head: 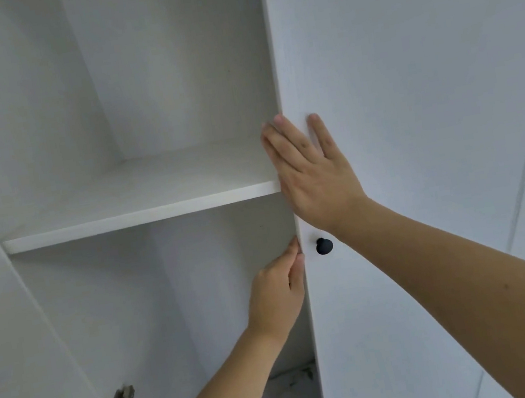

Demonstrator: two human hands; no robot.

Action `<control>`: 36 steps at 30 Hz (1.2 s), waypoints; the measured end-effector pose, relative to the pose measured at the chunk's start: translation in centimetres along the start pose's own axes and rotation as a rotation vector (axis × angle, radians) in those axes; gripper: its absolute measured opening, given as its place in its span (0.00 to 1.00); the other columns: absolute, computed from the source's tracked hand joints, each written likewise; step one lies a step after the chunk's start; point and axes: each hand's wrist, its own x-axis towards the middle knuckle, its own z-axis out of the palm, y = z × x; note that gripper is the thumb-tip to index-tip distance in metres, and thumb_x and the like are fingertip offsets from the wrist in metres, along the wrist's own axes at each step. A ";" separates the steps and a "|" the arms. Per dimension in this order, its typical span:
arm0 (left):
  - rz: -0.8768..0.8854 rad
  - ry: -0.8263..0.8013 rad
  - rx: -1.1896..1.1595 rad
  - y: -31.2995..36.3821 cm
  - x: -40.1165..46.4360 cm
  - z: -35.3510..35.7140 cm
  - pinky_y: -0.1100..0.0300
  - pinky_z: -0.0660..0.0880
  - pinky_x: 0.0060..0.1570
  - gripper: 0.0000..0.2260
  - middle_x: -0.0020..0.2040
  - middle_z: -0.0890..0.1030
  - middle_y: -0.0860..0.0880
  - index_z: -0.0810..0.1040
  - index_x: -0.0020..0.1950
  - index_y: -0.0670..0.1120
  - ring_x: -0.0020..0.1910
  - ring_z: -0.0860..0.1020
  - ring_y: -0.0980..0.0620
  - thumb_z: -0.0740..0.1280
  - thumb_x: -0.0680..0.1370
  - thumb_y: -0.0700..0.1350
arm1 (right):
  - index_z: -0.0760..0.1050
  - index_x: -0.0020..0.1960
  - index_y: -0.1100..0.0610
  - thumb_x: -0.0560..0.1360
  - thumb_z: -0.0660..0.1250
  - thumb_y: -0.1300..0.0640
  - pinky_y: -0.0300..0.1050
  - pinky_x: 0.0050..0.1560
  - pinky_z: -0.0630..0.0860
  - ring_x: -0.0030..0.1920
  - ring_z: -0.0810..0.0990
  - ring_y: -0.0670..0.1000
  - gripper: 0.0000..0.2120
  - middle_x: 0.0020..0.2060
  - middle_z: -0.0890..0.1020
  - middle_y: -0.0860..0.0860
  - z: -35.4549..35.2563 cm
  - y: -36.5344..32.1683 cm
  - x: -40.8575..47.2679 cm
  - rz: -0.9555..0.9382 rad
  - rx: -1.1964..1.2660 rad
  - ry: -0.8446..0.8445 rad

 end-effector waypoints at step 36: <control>-0.369 -0.645 -0.710 17.3 -8.8 0.3 0.59 0.80 0.41 0.05 0.34 0.83 0.43 0.83 0.36 0.40 0.32 0.81 0.50 0.75 0.71 0.38 | 0.72 0.39 0.62 0.73 0.61 0.65 0.68 0.71 0.60 0.74 0.63 0.64 0.04 0.68 0.74 0.59 -22.3 8.1 -11.8 -0.003 0.134 0.135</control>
